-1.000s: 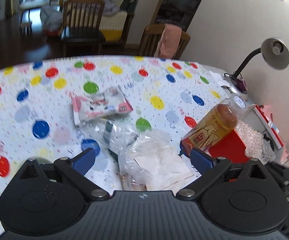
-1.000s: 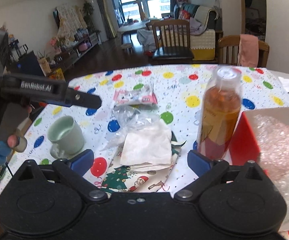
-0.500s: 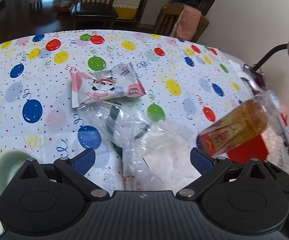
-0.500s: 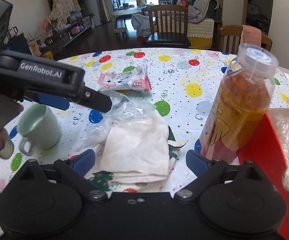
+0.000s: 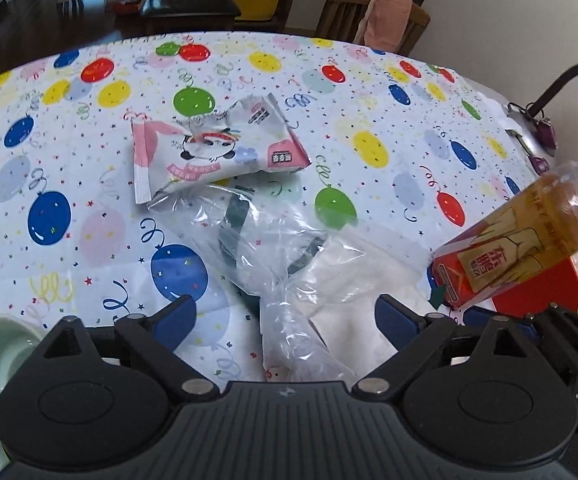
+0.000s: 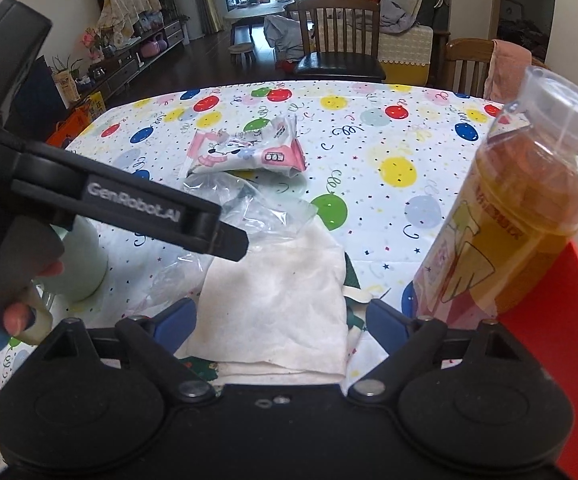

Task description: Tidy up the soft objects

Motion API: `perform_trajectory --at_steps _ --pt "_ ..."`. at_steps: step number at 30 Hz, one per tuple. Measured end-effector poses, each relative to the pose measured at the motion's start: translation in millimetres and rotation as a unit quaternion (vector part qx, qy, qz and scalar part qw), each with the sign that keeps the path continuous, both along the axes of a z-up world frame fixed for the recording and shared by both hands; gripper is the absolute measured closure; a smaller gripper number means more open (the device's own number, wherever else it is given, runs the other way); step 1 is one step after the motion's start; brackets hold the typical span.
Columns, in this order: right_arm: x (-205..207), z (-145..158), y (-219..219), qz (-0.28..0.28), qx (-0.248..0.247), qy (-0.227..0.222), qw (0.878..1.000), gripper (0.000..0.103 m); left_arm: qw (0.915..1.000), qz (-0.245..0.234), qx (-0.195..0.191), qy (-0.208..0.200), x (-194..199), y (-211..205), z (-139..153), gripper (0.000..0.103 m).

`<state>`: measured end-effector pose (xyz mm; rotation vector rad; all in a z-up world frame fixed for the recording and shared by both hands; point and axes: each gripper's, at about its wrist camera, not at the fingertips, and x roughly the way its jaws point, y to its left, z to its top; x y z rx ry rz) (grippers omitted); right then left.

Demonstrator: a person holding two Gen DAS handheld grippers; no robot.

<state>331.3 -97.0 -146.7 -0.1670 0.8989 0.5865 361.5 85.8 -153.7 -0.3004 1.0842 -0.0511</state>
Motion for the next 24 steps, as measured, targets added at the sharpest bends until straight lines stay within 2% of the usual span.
perform_trajectory --at_steps 2,9,12,14,16,18,20,22,24 --pt "1.0 -0.8 2.6 0.000 -0.002 0.001 1.000 0.016 0.9999 0.008 -0.007 0.006 2.6 3.5 -4.3 0.018" --pt "3.2 -5.7 7.0 0.001 -0.009 0.003 1.000 0.028 0.9990 0.023 -0.036 0.013 6.8 13.0 -14.0 0.039" --pt "1.9 -7.5 8.7 0.003 -0.019 -0.001 1.000 0.036 0.9981 0.031 -0.051 0.014 7.0 16.7 -14.7 0.051" --pt "1.6 -8.3 9.6 0.001 -0.026 -0.004 1.000 0.049 0.9979 0.032 -0.055 0.014 7.0 18.6 -15.0 0.061" --pt "1.6 -9.3 9.7 0.000 -0.033 -0.005 0.999 0.056 0.9980 0.033 -0.052 0.014 7.1 19.6 -15.1 0.067" --pt "1.7 -10.6 9.6 0.000 -0.040 -0.005 0.999 0.063 0.9976 0.039 -0.053 0.018 6.6 21.9 -15.5 0.068" --pt "1.2 -11.7 10.3 -0.003 -0.053 -0.013 0.999 0.079 0.9972 0.043 -0.060 0.016 5.1 24.5 -14.8 0.070" --pt "-0.1 -11.9 10.4 -0.003 -0.061 -0.018 0.998 0.087 0.9977 0.042 -0.053 0.010 3.3 25.1 -12.5 0.072" --pt "-0.8 -11.1 9.6 -0.004 -0.064 -0.023 0.998 0.101 0.9978 0.046 -0.048 0.004 0.7 26.5 -9.3 0.072"
